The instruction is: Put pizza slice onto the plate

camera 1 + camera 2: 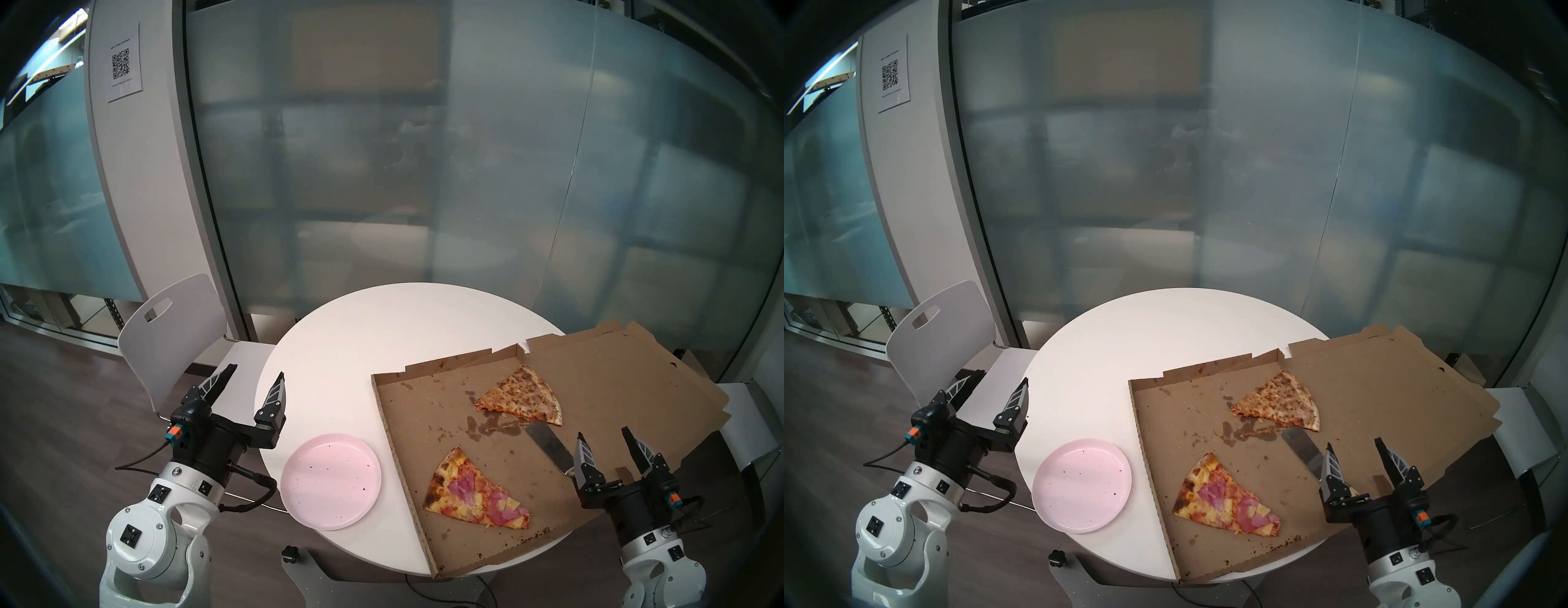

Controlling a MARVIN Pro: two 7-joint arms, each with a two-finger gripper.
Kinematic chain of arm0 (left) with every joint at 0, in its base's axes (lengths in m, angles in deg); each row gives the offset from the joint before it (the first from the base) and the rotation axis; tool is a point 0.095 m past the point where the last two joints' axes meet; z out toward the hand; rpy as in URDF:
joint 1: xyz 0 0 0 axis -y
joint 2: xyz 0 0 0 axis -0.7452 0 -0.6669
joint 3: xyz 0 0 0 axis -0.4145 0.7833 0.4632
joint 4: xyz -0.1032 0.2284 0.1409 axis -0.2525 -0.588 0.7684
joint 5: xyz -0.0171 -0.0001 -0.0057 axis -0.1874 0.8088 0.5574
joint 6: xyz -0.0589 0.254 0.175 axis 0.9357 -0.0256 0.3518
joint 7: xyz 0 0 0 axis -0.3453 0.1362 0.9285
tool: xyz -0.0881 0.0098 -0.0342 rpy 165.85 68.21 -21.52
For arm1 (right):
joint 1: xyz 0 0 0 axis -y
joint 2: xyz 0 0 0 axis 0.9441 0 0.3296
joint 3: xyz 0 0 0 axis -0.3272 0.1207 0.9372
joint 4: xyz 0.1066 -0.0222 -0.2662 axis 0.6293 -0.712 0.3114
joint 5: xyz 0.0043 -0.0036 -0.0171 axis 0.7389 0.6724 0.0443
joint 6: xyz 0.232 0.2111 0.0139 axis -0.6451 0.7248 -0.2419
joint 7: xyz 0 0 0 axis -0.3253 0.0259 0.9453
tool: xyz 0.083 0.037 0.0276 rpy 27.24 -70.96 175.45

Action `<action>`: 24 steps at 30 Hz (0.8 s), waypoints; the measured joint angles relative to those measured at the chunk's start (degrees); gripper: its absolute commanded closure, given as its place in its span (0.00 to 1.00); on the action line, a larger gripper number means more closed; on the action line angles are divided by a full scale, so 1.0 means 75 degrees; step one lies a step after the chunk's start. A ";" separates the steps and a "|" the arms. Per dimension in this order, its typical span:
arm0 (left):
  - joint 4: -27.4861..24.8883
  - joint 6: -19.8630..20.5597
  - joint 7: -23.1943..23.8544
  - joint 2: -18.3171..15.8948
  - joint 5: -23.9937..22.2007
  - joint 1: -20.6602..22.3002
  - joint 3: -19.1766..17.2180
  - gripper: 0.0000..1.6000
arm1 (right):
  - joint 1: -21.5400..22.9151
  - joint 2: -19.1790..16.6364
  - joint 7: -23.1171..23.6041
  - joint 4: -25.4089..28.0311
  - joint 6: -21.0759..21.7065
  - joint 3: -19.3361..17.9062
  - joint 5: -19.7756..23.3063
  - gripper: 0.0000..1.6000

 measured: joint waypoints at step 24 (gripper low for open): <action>-0.0001 0.0000 0.0000 0.0001 0.0001 -0.0007 0.0000 0.00 | -0.0789 -0.0726 0.1989 -0.0653 0.0782 -0.1427 0.1195 0.00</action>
